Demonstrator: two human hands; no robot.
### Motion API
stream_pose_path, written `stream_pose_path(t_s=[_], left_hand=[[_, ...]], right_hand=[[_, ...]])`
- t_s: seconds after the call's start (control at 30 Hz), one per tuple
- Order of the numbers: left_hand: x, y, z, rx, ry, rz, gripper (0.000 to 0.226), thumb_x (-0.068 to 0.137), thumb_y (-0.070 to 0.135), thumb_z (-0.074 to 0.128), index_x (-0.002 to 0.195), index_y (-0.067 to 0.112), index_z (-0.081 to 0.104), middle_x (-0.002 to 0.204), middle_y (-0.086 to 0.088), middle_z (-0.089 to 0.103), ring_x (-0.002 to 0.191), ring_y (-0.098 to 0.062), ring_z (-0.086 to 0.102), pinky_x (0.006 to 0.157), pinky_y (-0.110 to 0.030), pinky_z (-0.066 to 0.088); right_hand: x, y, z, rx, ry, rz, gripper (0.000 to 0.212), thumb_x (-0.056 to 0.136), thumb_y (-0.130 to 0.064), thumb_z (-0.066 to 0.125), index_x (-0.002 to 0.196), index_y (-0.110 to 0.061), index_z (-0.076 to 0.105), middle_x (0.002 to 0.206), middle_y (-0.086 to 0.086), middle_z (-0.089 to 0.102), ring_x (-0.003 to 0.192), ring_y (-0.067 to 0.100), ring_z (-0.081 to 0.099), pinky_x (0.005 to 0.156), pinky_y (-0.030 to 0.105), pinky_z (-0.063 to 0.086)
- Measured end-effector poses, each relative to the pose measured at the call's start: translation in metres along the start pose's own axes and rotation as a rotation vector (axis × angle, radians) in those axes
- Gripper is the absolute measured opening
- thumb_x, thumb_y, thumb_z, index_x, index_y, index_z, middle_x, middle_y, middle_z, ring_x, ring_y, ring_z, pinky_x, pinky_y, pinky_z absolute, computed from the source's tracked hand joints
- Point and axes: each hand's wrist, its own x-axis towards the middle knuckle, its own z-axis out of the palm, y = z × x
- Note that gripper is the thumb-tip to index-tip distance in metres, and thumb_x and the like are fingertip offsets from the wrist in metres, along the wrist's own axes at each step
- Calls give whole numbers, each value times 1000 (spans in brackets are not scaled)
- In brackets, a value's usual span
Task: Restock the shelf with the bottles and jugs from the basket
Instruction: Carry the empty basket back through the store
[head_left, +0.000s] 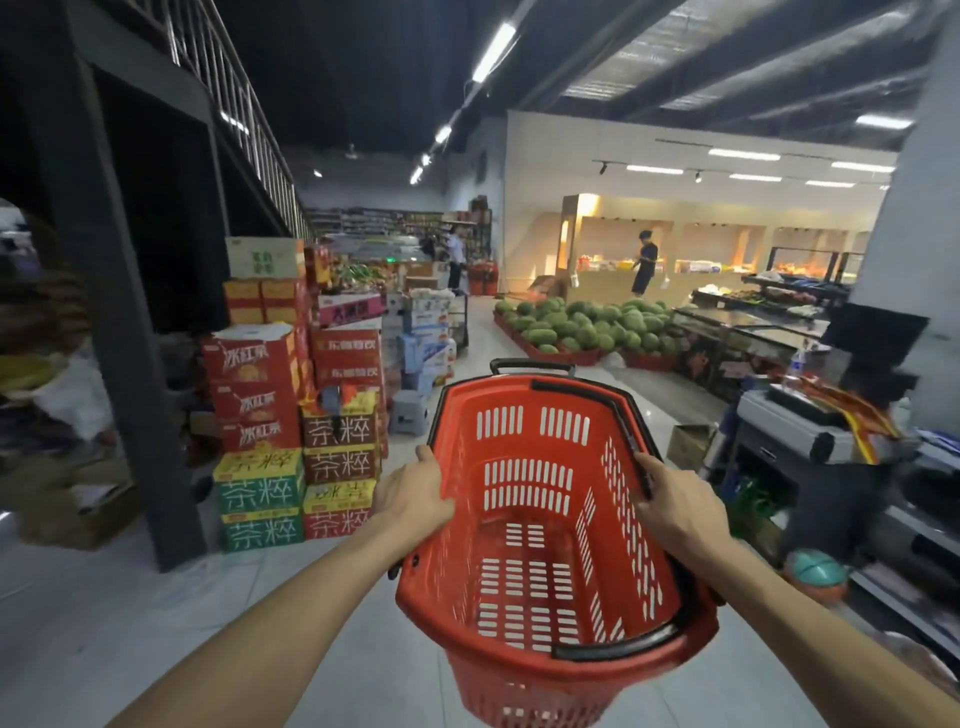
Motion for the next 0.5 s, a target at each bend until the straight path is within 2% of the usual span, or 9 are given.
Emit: stream_pose_path(t_s=[0.13,0.3,0.5], left_hand=[[90,18,0,30,6,-20,70,91,41,67,143,7,33,104,-3,68,95,-25,71,83,-39,60],[207,37,18,57,15,-9,64,92,39,68,139,9,36,95,1,64,87,-22,70,77,-36,58],[366,49,82,117,26,-6,81,92,43,65,152,2,29,103,-2,69,90,-21,70,81,-36,58]], right_hand=[[94,1,7,-33,12,-12,61,98,-43,56,153,-24,41,126,6,70,104,23,70,84,32,53],[216,4,31,-17,9,-15,58,97,-40,56,152,-25,43,125,7,71,101,25,70,84,36,56],[375,12,86,-65,1,-15,57,96,-38,57,150,-25,45,125,6,70,104,26,69,85,36,54]])
